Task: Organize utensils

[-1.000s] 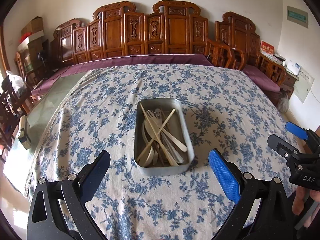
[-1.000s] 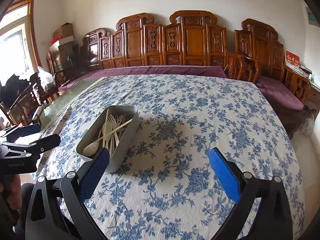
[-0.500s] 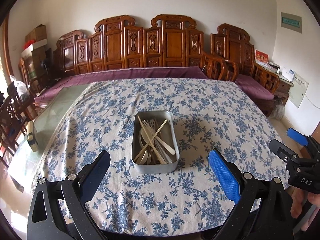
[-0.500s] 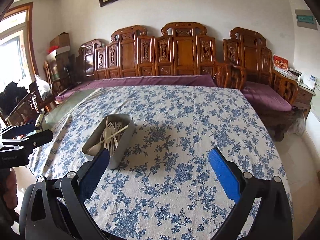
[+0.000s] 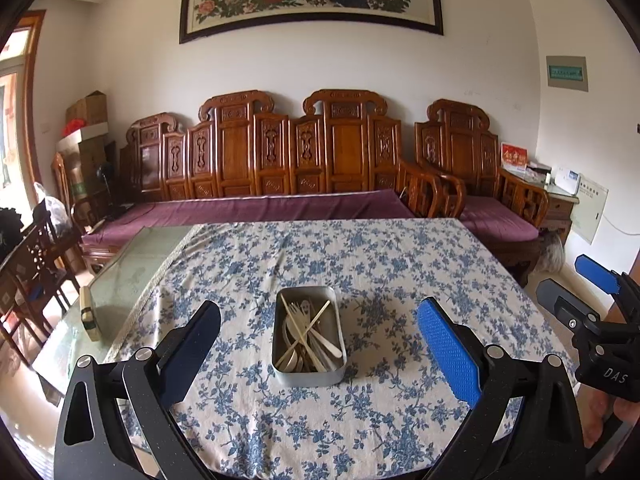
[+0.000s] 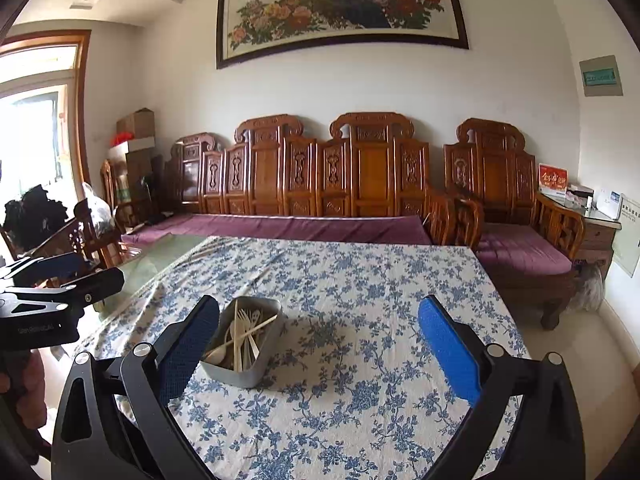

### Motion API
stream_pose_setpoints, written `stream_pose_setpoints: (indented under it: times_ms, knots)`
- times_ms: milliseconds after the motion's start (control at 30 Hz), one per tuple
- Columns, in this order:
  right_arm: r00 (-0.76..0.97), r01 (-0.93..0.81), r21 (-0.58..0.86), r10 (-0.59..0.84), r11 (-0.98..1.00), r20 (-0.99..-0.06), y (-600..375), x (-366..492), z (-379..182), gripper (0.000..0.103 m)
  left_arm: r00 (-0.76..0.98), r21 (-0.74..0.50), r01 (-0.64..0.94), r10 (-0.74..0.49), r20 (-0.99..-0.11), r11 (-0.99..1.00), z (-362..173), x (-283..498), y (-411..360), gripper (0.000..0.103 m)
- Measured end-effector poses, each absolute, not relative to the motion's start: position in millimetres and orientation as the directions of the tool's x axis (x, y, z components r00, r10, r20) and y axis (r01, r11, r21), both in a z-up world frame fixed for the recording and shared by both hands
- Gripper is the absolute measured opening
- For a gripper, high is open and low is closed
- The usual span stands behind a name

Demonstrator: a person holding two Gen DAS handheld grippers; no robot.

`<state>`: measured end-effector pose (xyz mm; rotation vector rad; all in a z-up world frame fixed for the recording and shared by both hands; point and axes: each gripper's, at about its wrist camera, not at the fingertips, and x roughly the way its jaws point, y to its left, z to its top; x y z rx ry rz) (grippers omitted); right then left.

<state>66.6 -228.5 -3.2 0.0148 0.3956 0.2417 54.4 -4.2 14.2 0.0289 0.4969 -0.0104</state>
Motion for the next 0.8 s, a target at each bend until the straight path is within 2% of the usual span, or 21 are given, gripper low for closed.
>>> stream_pose_setpoints:
  times_ms: [800]
  knots:
    - [0.905,-0.206,0.052,0.210,0.977,-0.370,-229.2,62.4,1.8,0.100,0.883,0.002,0.025,-0.021,-0.469,1.000,13.2,46.4,-2.6,0.095]
